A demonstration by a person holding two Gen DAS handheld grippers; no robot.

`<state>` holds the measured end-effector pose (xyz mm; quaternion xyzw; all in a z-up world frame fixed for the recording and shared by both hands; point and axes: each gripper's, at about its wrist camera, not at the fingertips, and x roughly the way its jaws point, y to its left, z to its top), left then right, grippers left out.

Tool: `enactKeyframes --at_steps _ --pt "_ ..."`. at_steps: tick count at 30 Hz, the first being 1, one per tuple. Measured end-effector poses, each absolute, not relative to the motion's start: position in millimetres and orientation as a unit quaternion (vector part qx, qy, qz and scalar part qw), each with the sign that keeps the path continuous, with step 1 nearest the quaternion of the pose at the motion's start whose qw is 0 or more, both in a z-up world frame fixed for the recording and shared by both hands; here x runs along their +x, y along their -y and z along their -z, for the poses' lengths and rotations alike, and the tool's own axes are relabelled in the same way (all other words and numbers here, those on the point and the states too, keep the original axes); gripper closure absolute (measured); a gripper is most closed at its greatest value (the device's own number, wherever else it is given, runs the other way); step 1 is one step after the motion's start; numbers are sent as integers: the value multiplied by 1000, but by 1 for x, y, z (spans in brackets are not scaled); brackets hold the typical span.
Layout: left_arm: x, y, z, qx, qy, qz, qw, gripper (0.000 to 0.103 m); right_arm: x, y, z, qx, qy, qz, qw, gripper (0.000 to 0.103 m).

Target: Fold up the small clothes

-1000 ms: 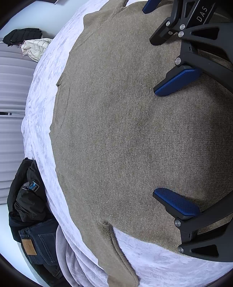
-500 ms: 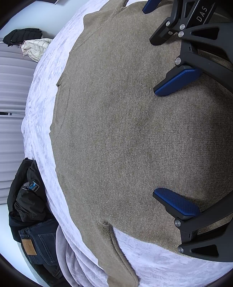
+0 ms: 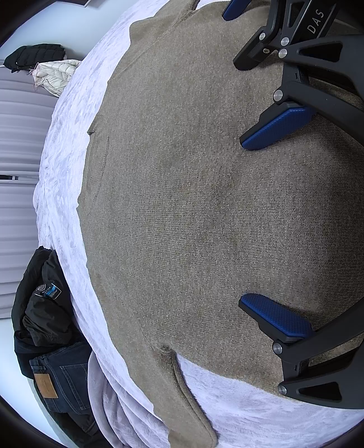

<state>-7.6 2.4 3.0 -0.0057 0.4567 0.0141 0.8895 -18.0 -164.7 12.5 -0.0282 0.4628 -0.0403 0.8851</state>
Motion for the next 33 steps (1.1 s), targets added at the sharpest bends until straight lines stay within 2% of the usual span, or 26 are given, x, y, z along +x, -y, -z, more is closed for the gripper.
enactKeyframes --at_steps 24,26,29,33 --pt "-5 4 -10 13 -467 -34 883 0 -18 166 -11 -16 -455 38 890 0" --pt "-5 5 -18 12 -469 -43 882 0 -18 166 -11 -16 -461 38 886 0" --pt "-9 10 -45 -6 -453 -24 891 1 -8 168 -24 -34 -518 -8 855 0" --pt "-6 33 -86 -8 -424 14 906 0 -31 199 -63 -9 -437 -4 899 0"
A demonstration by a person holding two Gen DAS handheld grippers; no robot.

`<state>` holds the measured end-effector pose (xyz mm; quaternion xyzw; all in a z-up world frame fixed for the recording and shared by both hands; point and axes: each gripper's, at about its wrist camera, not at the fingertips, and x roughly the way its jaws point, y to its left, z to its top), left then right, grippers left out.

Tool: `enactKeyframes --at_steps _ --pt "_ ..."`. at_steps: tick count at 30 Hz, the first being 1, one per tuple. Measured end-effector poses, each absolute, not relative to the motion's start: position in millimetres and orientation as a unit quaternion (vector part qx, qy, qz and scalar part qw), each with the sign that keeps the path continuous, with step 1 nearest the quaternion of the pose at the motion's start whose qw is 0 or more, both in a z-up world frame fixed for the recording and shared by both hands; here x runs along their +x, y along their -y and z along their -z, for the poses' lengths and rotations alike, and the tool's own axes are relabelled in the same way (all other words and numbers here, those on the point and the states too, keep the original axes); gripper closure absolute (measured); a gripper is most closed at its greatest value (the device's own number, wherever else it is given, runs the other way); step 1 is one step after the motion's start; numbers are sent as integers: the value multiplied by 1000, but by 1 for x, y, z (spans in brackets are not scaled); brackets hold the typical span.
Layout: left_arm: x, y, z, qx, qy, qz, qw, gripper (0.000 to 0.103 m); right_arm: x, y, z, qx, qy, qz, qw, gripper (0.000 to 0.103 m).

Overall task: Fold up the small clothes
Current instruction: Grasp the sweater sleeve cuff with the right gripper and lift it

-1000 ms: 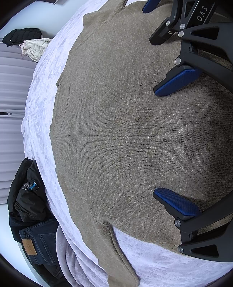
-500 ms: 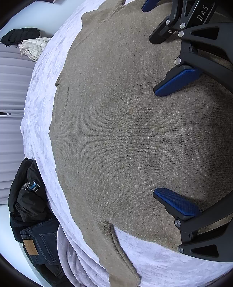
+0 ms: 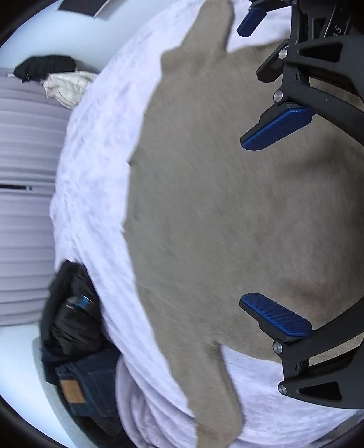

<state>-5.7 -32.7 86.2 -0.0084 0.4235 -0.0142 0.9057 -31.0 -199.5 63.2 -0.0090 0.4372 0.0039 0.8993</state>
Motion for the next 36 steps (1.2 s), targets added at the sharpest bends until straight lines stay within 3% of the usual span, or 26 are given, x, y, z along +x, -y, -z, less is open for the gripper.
enactKeyframes --at_steps 8,12,17,21,22,23,24,25,30,36 --pt "29 99 -96 -3 -454 57 889 1 -44 348 -96 33 -384 128 914 0" --pt "41 135 -81 -5 -477 72 876 1 -54 458 -91 134 -382 191 894 0" --pt "62 177 -59 0 -515 85 853 1 -54 565 -55 336 -363 184 850 0" --pt "68 199 -52 7 -528 86 845 1 -27 592 -49 361 -327 169 857 2" --pt "69 202 -51 10 -528 85 845 1 -20 592 -51 349 -326 163 864 18" --pt "70 206 -51 14 -529 85 845 1 -12 592 -53 323 -335 166 869 60" --pt "71 209 -51 19 -528 85 845 1 -6 593 -55 304 -351 163 870 91" --pt "71 211 -53 21 -526 87 846 1 -6 595 -57 305 -359 154 869 98" --pt "82 234 -59 25 -510 99 854 1 -61 589 -100 267 -279 152 910 98" --pt "108 275 -43 52 -524 91 845 1 -47 586 -56 229 -362 177 886 98"
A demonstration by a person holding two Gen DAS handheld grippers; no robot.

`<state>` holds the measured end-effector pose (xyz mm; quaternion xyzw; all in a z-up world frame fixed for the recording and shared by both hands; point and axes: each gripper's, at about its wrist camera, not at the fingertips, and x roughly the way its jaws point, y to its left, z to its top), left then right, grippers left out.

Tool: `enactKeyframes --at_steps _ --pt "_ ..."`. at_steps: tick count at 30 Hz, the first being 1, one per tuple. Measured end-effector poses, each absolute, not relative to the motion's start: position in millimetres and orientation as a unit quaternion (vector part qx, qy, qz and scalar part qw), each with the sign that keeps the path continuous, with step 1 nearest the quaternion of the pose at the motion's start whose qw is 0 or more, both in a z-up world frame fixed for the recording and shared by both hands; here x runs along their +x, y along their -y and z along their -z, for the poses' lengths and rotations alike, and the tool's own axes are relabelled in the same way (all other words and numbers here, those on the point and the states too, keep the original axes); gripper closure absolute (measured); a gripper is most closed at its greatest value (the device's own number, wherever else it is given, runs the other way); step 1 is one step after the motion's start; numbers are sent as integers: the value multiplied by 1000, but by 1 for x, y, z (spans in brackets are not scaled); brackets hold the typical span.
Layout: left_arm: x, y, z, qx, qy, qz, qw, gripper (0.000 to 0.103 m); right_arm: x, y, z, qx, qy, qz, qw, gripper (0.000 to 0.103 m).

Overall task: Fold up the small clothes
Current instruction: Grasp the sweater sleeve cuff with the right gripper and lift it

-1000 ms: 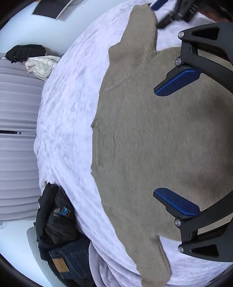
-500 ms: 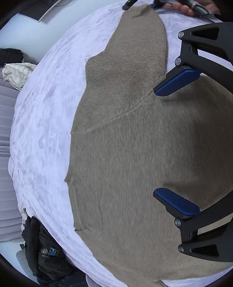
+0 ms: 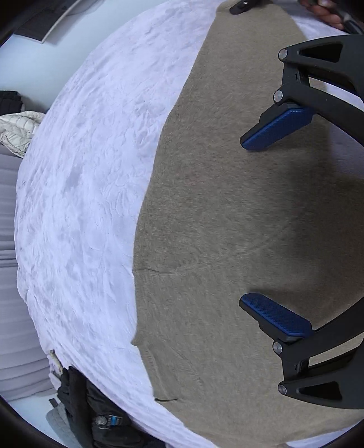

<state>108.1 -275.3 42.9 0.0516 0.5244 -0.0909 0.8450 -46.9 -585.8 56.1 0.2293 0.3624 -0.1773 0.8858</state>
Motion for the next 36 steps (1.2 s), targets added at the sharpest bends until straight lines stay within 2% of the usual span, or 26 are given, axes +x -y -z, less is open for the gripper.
enactKeyframes --at_steps 6,9,18,24,26,30,33,36 --pt "143 282 -48 71 -490 40 868 1 -54 587 -38 233 -352 174 890 98" --pt "164 277 -32 77 -530 18 845 0 -53 588 -36 234 -353 173 889 98" --pt "59 243 -27 29 -514 61 855 0 -49 586 -38 230 -357 175 888 96" --pt "93 222 -37 -15 -509 24 860 0 -42 581 -41 207 -377 183 884 96" --pt "106 225 -15 -11 -553 24 833 0 -43 578 -50 197 -380 190 883 96" --pt "88 257 -21 89 -506 41 857 0 -53 568 -79 159 -369 221 889 96" --pt "88 262 -23 69 -518 79 849 0 -60 544 -104 108 -357 246 895 96" --pt "88 267 -18 95 -524 82 842 0 -59 511 -135 56 -340 256 903 97"
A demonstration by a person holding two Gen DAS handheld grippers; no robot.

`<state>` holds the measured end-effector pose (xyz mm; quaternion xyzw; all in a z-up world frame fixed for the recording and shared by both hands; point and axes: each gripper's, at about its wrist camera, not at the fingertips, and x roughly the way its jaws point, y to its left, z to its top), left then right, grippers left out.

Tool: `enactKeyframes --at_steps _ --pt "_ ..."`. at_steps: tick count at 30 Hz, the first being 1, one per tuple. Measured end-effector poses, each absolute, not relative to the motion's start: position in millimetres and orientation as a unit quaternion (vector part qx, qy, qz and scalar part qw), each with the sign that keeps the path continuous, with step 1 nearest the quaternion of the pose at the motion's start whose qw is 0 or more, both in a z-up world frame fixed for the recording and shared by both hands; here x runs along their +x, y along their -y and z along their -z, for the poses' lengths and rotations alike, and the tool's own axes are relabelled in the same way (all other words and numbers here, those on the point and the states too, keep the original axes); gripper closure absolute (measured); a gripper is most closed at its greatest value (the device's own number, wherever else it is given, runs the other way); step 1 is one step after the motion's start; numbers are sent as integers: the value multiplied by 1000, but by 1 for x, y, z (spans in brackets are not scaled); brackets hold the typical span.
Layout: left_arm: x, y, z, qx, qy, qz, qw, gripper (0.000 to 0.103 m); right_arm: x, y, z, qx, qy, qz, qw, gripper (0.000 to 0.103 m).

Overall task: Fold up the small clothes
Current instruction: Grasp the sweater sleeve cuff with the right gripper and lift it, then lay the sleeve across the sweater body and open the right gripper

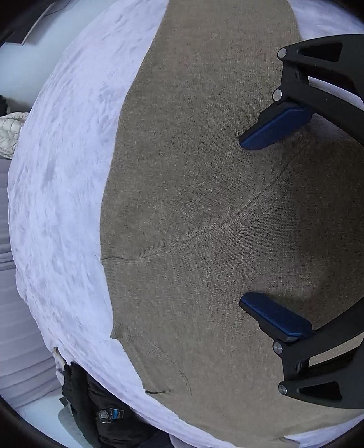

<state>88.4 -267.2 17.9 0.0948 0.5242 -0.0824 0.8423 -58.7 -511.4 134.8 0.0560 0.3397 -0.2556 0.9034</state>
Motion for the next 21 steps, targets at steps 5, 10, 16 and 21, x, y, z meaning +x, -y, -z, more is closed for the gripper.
enactKeyframes --at_steps 5,10,16,21 --pt "86 217 -56 39 -505 115 854 0 -53 445 -206 24 -281 215 935 97" --pt "82 131 -77 4 -483 94 871 0 -29 362 -252 16 -251 144 957 97" --pt "78 -18 -78 -106 -479 14 871 0 11 233 -249 -21 -243 48 969 97" --pt "55 -110 -68 -160 -469 -32 868 0 45 129 -189 -59 -283 -9 957 97"
